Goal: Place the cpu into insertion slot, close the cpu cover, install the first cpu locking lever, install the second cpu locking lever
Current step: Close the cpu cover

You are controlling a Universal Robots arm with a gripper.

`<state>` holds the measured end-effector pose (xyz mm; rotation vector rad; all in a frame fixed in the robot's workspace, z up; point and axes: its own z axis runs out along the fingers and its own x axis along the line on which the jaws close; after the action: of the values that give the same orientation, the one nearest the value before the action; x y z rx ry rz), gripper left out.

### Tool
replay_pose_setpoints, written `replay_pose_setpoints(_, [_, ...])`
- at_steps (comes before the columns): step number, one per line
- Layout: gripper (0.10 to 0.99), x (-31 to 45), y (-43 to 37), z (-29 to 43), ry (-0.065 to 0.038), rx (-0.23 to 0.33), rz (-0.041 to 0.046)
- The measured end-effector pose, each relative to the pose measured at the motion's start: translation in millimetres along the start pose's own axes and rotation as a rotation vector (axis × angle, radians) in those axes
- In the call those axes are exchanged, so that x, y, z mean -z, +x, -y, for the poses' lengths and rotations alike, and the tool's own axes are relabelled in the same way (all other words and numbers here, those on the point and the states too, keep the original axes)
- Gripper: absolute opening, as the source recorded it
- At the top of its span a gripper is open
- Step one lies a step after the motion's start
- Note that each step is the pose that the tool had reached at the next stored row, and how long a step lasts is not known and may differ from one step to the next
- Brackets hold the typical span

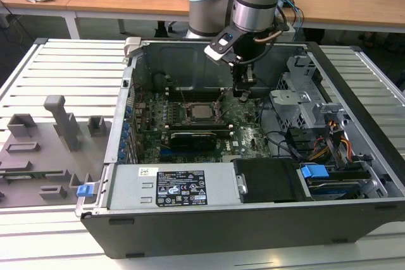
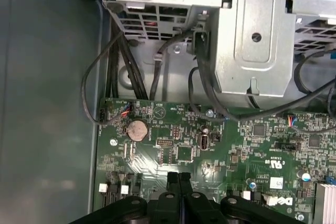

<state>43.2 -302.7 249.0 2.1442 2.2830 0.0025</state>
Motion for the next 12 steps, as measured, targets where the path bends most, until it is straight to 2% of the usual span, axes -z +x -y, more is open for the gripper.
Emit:
replay_pose_setpoints(7, [0.106,-0.9,0.7,10.6,0.000,0.000,0.0000])
replay_pose_setpoints(12, [0.106,-1.9,1.6,24.7,0.000,0.000,-0.0001])
